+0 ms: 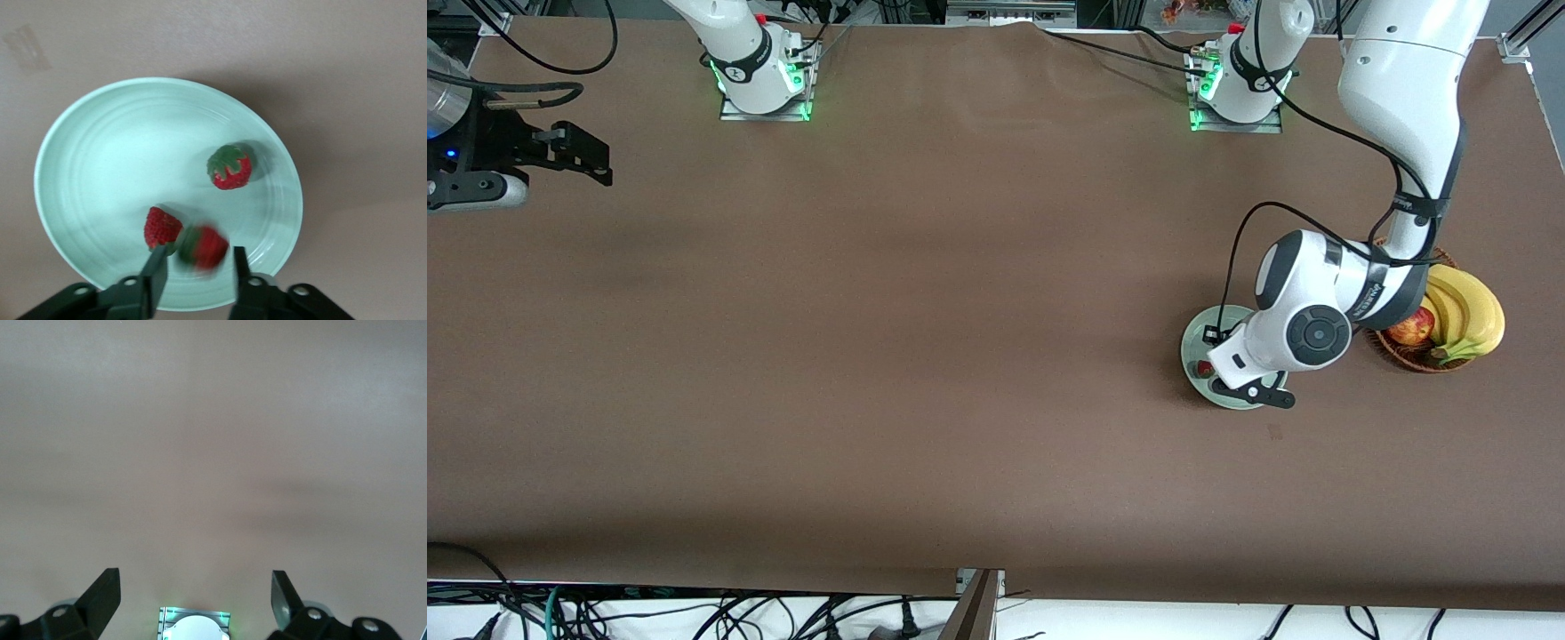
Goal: Collect all strawberries into plate
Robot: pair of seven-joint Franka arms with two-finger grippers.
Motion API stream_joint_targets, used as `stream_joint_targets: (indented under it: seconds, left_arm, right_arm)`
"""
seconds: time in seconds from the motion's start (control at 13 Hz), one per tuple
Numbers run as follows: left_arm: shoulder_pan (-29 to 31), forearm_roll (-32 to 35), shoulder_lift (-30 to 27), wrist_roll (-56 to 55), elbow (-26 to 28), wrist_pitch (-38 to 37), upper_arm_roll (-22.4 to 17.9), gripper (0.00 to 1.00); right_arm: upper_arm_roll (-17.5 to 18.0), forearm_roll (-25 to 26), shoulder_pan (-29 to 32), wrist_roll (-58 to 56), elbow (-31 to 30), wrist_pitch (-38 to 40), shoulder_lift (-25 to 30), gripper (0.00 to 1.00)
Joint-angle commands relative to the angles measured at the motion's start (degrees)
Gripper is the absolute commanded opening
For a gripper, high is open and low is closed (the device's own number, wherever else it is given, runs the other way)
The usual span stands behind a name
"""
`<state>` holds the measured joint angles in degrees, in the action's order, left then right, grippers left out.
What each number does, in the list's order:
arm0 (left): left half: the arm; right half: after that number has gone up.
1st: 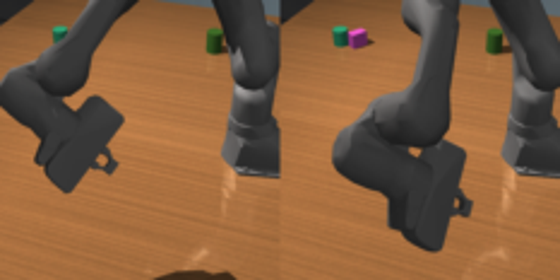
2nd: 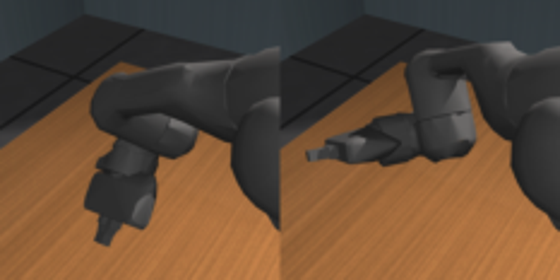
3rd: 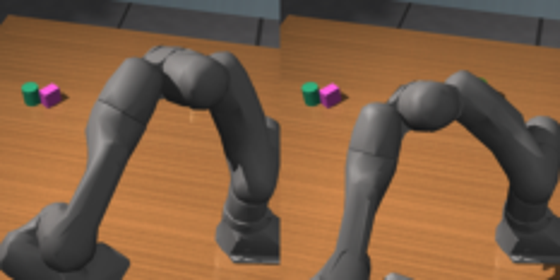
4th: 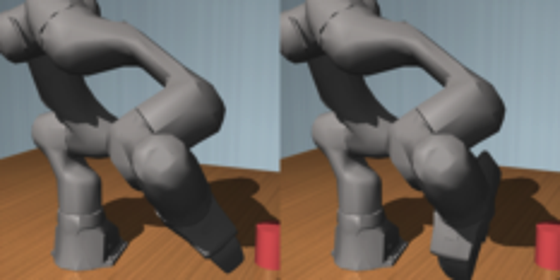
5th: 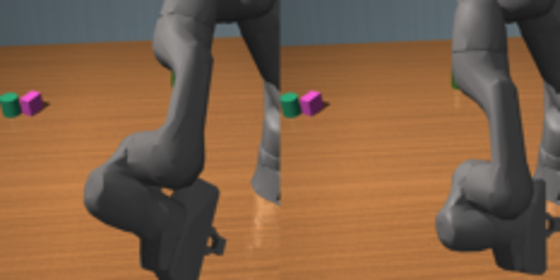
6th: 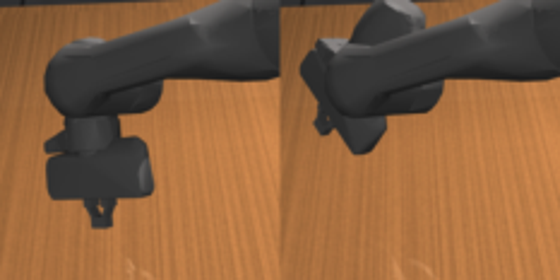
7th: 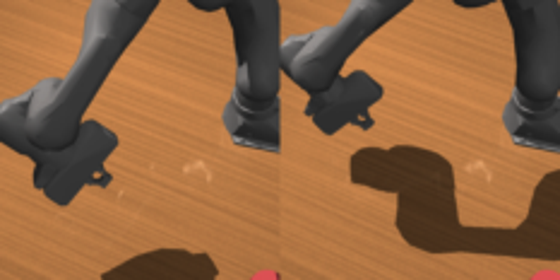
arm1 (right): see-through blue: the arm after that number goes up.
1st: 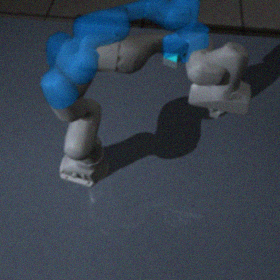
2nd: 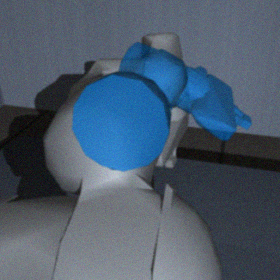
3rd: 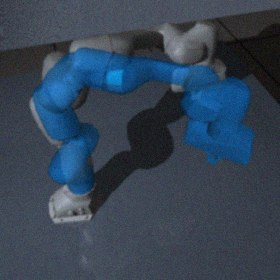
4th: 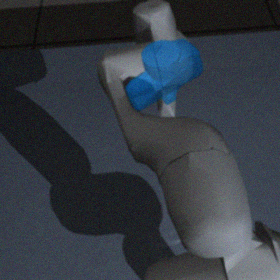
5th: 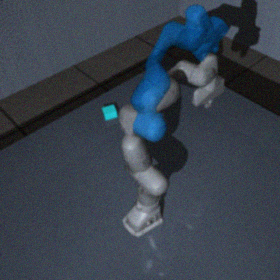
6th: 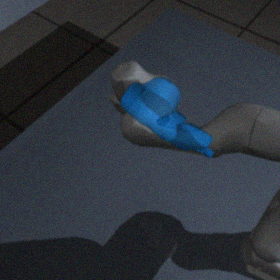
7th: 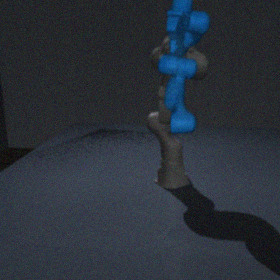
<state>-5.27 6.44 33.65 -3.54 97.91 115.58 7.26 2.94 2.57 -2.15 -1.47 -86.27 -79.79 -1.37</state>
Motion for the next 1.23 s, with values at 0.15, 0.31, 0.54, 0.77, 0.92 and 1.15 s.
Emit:
stream_joint_targets:
  seconds: [0.15,0.31,0.54,0.77,0.92,1.15]
  left_arm:
    - [-0.5,0.3,-4.4,0.7,-1.7,-1.3,0.1,1.00]
    - [-0.6,0.4,-10.2,0.9,-1.8,-2.8,0.0,1.00]
    - [1.0,0.5,-18.6,1.0,-2.5,-6.0,-0.4,1.00]
    - [1.4,-0.7,-22.9,0.6,-9.1,-21.1,-0.5,1.00]
    - [1.2,-2.8,-28.6,0.6,-8.9,-24.7,-2.5,1.00]
    - [3.2,-4.1,-29.8,1.0,-8.2,-24.9,-3.4,1.00]
  right_arm:
    - [0.3,-0.1,0.7,1.1,0.2,0.6,0.2,1.00]
    - [0.3,0.1,0.5,0.5,0.2,0.2,0.2,1.00]
    - [0.3,0.0,0.6,0.7,0.4,0.0,-0.4,1.00]
    - [0.3,0.1,0.5,1.0,0.9,-0.1,-0.8,1.00]
    - [0.3,0.1,0.5,1.1,0.9,-0.1,-0.9,1.00]
    - [0.3,0.1,0.5,1.4,0.9,-0.1,-0.9,1.00]
